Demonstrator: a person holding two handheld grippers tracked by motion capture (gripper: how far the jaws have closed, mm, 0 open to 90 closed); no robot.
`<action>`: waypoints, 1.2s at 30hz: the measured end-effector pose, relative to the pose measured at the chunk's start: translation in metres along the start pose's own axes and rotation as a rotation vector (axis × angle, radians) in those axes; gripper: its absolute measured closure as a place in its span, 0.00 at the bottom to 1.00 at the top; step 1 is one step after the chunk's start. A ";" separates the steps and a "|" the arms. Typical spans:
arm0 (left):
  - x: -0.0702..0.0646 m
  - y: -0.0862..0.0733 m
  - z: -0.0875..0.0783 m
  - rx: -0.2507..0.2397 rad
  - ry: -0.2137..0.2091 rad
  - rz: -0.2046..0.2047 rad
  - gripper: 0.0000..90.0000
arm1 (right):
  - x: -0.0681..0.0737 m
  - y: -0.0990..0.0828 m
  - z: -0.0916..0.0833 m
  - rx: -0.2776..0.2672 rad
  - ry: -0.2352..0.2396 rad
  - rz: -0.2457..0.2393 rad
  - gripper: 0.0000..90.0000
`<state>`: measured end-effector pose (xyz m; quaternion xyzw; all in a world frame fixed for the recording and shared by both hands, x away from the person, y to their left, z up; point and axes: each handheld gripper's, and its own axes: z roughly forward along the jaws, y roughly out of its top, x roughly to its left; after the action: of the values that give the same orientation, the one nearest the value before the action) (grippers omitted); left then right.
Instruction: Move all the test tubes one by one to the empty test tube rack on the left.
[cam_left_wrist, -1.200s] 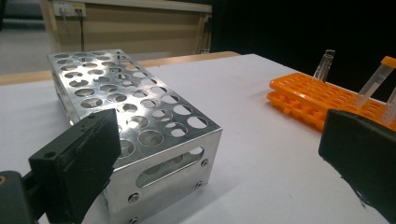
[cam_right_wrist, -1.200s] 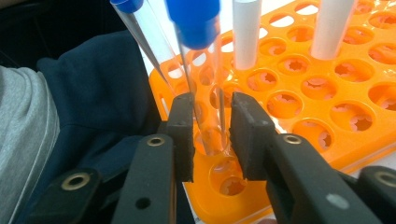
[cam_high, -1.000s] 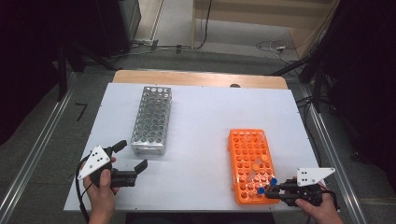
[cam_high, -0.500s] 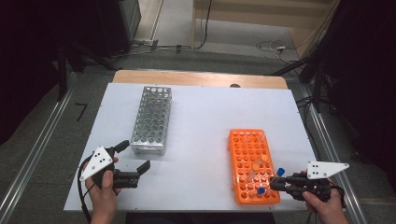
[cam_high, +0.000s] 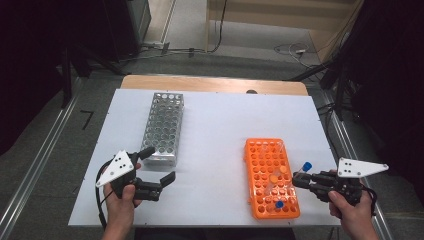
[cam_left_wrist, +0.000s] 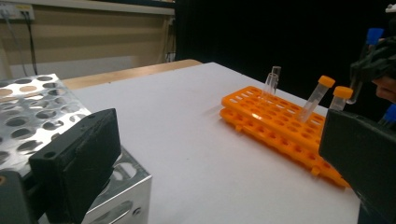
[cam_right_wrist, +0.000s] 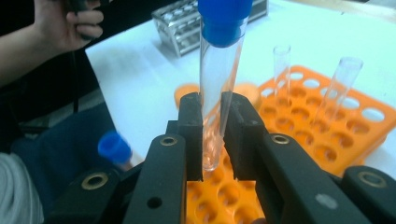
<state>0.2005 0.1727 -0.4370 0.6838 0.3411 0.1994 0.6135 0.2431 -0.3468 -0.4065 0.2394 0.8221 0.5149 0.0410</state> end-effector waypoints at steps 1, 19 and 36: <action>-0.001 0.002 0.002 0.006 -0.016 0.003 0.00 | 0.000 0.003 0.001 -0.002 -0.003 0.001 0.83; -0.025 0.031 0.041 0.049 -0.082 -0.001 0.06 | 0.007 0.047 0.032 -0.049 -0.009 -0.048 0.83; -0.053 0.043 0.084 0.075 -0.189 0.013 0.42 | 0.032 0.051 0.102 0.016 0.057 -0.042 0.83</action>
<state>0.2314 0.0750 -0.4011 0.7241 0.2847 0.1250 0.6156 0.2646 -0.2305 -0.4036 0.2074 0.8320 0.5139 0.0264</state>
